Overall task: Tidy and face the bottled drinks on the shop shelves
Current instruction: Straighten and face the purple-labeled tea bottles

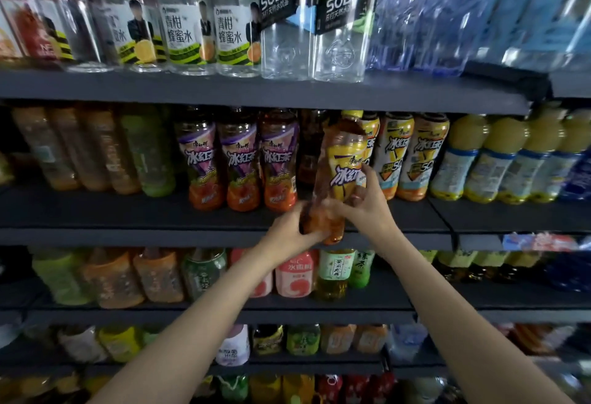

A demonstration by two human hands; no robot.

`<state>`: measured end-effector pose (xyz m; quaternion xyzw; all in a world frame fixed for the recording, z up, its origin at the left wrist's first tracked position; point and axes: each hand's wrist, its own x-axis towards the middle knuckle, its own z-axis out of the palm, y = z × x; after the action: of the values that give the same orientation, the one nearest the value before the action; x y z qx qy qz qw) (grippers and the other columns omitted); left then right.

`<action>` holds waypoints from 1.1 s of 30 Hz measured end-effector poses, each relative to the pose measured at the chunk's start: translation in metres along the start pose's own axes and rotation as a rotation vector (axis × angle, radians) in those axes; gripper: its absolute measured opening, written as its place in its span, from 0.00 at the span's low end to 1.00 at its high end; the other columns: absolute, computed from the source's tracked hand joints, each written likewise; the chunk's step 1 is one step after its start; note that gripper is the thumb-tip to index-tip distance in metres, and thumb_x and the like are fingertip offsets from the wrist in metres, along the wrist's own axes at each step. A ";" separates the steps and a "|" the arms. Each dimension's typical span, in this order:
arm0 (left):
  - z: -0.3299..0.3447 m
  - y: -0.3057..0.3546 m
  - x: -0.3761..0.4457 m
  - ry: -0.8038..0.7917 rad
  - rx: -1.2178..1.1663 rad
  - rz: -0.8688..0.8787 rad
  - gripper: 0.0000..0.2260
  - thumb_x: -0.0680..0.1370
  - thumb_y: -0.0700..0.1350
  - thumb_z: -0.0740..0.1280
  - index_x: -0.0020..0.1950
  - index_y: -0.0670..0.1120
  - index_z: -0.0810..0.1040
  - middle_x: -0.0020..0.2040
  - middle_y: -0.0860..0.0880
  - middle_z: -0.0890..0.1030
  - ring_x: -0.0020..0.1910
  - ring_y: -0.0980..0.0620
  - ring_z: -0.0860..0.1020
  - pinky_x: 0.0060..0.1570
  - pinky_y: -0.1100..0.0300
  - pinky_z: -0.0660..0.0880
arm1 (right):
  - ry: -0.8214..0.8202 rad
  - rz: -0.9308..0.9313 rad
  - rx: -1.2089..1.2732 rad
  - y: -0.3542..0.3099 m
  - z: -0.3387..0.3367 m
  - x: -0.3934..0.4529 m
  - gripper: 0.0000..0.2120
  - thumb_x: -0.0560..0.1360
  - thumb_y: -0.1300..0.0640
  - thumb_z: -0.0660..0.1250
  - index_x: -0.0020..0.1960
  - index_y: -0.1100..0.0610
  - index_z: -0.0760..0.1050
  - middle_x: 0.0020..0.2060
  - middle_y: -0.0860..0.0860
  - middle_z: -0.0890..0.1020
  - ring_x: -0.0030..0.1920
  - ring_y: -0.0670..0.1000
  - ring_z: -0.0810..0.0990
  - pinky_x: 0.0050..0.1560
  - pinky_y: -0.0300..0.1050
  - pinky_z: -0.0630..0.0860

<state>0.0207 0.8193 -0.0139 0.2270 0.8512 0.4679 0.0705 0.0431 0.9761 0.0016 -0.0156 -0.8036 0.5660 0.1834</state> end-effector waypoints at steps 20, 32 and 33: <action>-0.090 0.014 -0.099 0.418 0.239 0.247 0.27 0.66 0.46 0.75 0.64 0.47 0.72 0.52 0.50 0.72 0.52 0.53 0.68 0.52 0.61 0.63 | 0.022 0.317 0.552 -0.102 0.066 -0.073 0.19 0.72 0.50 0.72 0.58 0.59 0.74 0.53 0.56 0.82 0.53 0.54 0.81 0.47 0.45 0.80; -0.109 0.013 -0.094 0.000 -0.432 -0.039 0.20 0.66 0.57 0.72 0.54 0.51 0.74 0.58 0.50 0.78 0.55 0.54 0.77 0.60 0.56 0.74 | 0.054 0.326 0.907 -0.095 0.054 -0.069 0.26 0.73 0.58 0.70 0.68 0.63 0.67 0.57 0.60 0.79 0.54 0.55 0.81 0.45 0.47 0.81; -0.107 0.013 -0.091 0.046 -0.358 0.006 0.23 0.65 0.56 0.73 0.56 0.50 0.74 0.58 0.51 0.77 0.56 0.54 0.76 0.60 0.57 0.73 | 0.032 0.317 0.911 -0.095 0.050 -0.067 0.24 0.74 0.58 0.69 0.67 0.62 0.67 0.58 0.60 0.79 0.54 0.55 0.81 0.44 0.46 0.81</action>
<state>0.0702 0.7023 0.0474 0.2028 0.7548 0.6174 0.0891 0.1075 0.8811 0.0557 -0.0645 -0.4587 0.8811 0.0954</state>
